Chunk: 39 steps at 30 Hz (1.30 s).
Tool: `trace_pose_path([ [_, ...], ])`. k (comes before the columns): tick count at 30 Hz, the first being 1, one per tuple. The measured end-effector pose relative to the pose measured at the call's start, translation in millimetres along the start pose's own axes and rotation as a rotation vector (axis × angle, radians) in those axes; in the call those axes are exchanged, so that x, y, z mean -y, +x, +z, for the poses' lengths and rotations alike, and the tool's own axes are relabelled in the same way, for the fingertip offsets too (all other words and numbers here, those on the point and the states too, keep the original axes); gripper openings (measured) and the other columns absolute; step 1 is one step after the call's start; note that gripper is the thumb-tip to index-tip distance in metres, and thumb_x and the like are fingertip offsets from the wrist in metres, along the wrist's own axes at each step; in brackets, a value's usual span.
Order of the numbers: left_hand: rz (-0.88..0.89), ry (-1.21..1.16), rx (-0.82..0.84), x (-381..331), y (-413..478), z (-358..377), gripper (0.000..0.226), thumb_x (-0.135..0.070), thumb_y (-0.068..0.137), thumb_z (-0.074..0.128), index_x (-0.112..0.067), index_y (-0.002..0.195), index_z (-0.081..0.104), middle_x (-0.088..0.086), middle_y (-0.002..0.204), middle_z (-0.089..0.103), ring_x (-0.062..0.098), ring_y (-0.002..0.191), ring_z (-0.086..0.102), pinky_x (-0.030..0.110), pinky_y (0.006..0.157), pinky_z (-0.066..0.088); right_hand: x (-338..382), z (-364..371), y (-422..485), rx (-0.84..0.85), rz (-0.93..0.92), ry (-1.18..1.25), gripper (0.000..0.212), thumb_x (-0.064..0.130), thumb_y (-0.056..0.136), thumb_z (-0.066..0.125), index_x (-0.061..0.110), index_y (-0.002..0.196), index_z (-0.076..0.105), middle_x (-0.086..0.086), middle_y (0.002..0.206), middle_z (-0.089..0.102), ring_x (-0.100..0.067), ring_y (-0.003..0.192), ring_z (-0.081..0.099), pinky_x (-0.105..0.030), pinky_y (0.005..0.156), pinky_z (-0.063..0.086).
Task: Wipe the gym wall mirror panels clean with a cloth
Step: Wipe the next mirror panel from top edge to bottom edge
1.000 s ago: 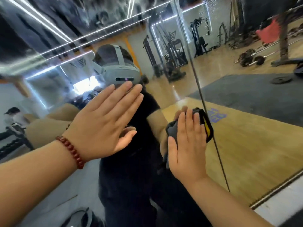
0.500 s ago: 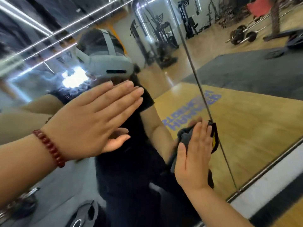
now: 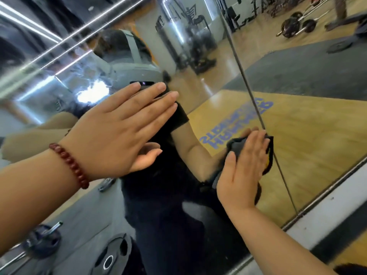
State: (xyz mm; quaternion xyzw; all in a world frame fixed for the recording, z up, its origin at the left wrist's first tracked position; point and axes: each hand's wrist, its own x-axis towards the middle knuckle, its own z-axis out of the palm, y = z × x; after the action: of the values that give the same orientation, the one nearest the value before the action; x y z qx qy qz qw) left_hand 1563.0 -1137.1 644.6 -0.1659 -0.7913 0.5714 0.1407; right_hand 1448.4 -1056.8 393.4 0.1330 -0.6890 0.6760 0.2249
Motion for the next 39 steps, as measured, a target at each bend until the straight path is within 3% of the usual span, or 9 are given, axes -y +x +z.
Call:
trace_pose_path([
  [4,0.007,0.005,0.005,-4.3,-4.1,1.0,0.076,-0.049,0.096,0.04,-0.002,0.154,0.026,0.013,0.162,0.022,0.031,0.15,0.02,0.051,0.12,0.02,57.4,1.7,15.9,0.089,-0.168,-0.036,0.065,0.037,0.102,0.023,0.01,0.155,-0.004,-0.003,0.163,-0.007,-0.02,0.152,-0.009,-0.04,0.123,-0.004],
  [6,0.018,0.011,0.001,-3.4,-4.2,1.2,0.076,-0.049,0.097,0.039,-0.002,0.154,0.024,0.014,0.162,0.021,0.031,0.15,0.019,0.05,0.12,0.02,70.6,2.6,15.6,0.121,-0.318,-0.062,0.063,0.038,0.103,0.021,0.011,0.155,-0.001,-0.002,0.163,-0.003,-0.022,0.153,-0.005,-0.042,0.123,-0.001],
  [10,0.042,0.007,0.011,-8.0,-7.8,1.9,0.076,-0.049,0.096,0.041,-0.003,0.154,0.026,0.014,0.162,0.022,0.031,0.15,0.019,0.05,0.12,0.019,26.2,2.2,-30.0,0.215,-0.588,-0.179,0.062,0.038,0.104,0.022,0.016,0.158,0.002,-0.002,0.166,-0.002,-0.023,0.153,0.004,-0.042,0.124,0.005],
  [13,0.084,0.001,0.045,-18.9,-15.2,4.2,0.077,-0.049,0.095,0.043,-0.004,0.155,0.024,0.013,0.162,0.021,0.03,0.15,0.019,0.05,0.121,0.018,-4.6,0.8,-71.5,0.255,-0.637,-0.267,0.062,0.039,0.105,0.021,0.017,0.159,-0.001,0.0,0.167,-0.005,-0.022,0.153,0.001,-0.042,0.124,0.003],
  [19,0.108,-0.019,0.017,-18.7,-17.7,6.0,0.076,-0.049,0.097,0.04,-0.002,0.154,0.024,0.014,0.162,0.022,0.031,0.15,0.019,0.05,0.121,0.017,58.8,9.7,-19.1,0.152,-0.571,-0.12,0.059,0.04,0.105,0.022,0.015,0.156,0.009,0.001,0.163,0.008,-0.02,0.153,0.002,-0.044,0.123,0.006],
  [26,0.081,-0.006,0.015,-23.4,-18.2,8.6,0.074,-0.047,0.097,0.04,-0.002,0.154,0.025,0.014,0.161,0.023,0.032,0.15,0.019,0.052,0.12,0.019,-41.6,4.5,-83.2,0.194,-0.338,-0.18,0.062,0.045,0.106,0.016,0.021,0.158,-0.007,0.003,0.166,-0.01,-0.021,0.153,-0.004,-0.042,0.124,0.001],
  [29,0.057,-0.041,0.009,-35.3,-16.7,8.2,0.075,-0.048,0.095,0.042,-0.001,0.152,0.03,0.015,0.16,0.026,0.033,0.149,0.021,0.051,0.12,0.019,-15.9,6.1,-72.0,0.177,-0.217,-0.145,0.063,0.044,0.105,0.015,0.015,0.158,-0.005,-0.002,0.164,-0.006,-0.024,0.153,-0.007,-0.044,0.124,-0.001],
  [34,0.139,-0.07,0.059,-69.4,-21.1,16.6,0.076,-0.049,0.095,0.04,-0.001,0.152,0.03,0.015,0.16,0.026,0.032,0.149,0.02,0.051,0.121,0.017,-16.6,3.9,-39.5,0.136,-0.324,-0.103,0.063,0.039,0.104,0.025,0.009,0.156,0.005,0.001,0.162,0.002,-0.02,0.152,-0.003,-0.044,0.124,0.003],
  [39,0.09,-0.037,0.07,-80.8,-16.3,20.0,0.076,-0.048,0.095,0.039,0.0,0.153,0.028,0.015,0.161,0.024,0.032,0.15,0.018,0.051,0.122,0.014,-103.5,-2.5,-89.2,0.102,0.085,-0.054,0.065,0.037,0.103,0.024,0.009,0.156,0.0,-0.002,0.164,-0.003,-0.01,0.151,-0.01,-0.048,0.122,0.005],
])
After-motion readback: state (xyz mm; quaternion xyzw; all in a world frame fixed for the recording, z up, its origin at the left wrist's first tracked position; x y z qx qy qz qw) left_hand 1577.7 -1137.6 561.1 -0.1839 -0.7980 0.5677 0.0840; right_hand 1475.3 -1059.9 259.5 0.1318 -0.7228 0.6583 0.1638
